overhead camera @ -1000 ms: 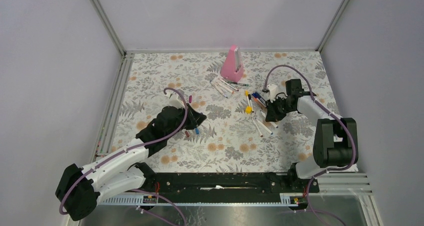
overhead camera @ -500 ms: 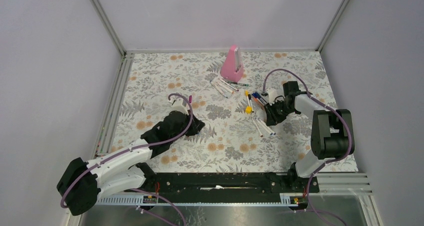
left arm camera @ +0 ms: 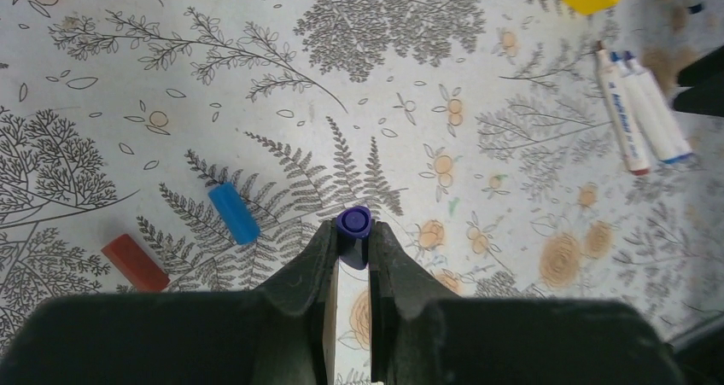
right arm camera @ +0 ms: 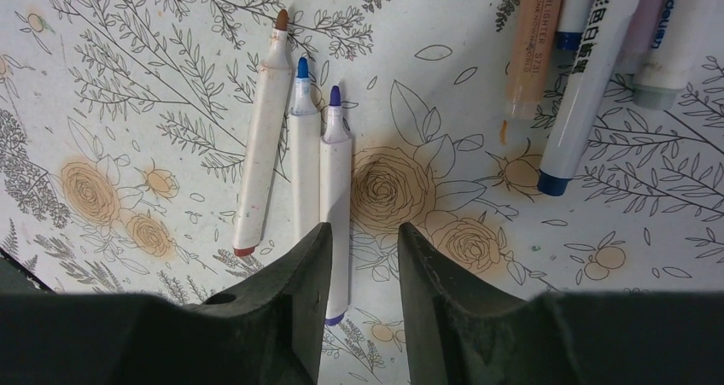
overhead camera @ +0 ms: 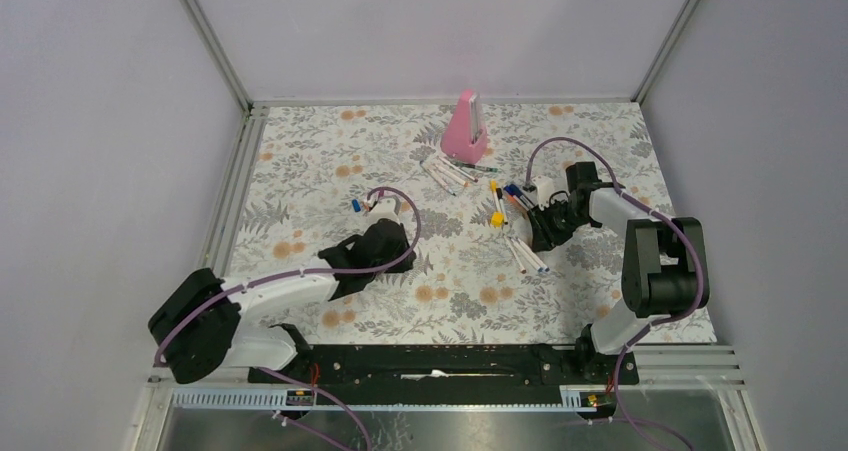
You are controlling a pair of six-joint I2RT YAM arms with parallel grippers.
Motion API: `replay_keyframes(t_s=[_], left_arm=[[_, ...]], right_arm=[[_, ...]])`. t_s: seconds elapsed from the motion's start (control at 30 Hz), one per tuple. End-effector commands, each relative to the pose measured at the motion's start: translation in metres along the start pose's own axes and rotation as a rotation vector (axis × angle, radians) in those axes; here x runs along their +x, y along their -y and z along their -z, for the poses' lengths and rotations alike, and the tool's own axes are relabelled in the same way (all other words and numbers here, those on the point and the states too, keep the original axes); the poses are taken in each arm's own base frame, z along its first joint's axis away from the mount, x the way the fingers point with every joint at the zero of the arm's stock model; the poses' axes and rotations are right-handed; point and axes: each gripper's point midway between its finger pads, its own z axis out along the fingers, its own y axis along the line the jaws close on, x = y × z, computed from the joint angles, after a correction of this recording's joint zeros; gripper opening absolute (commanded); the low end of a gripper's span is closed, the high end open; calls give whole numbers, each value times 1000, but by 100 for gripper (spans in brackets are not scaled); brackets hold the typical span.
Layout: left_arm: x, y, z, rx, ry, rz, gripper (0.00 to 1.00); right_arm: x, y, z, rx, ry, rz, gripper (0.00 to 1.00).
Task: Open the pen caps
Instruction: Place the pen at the center of the board, then place the pen cap at the center of the board.
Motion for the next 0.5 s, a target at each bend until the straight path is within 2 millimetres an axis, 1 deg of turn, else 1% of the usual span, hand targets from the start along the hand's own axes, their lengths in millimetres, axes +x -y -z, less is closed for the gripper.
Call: replay_keyframes(t_s=[0.0,0.1,0.17,0.3,0.37,0.47], left_arm=[[-15,1,-14,-80,25,-39,5],[-11,-1,-22,-122,-8,-49,12],[-8,-5,-26,-156,-24,-56,18],[-4,-13,-32,-202,-42,-81,26],[-3,-15,-35,-215,-50,-95,29],[-2,-17,-37,-235,-62,-111,31]], right_arm=[[-15,-2,13,0,49,13,41],[-15,-3,14,-4,52,12,42],[-16,-3,15,-6,57,14,42],[-17,-4,15,-9,61,16,42],[-17,-5,16,-11,62,16,43],[-18,-4,17,-9,67,17,43]])
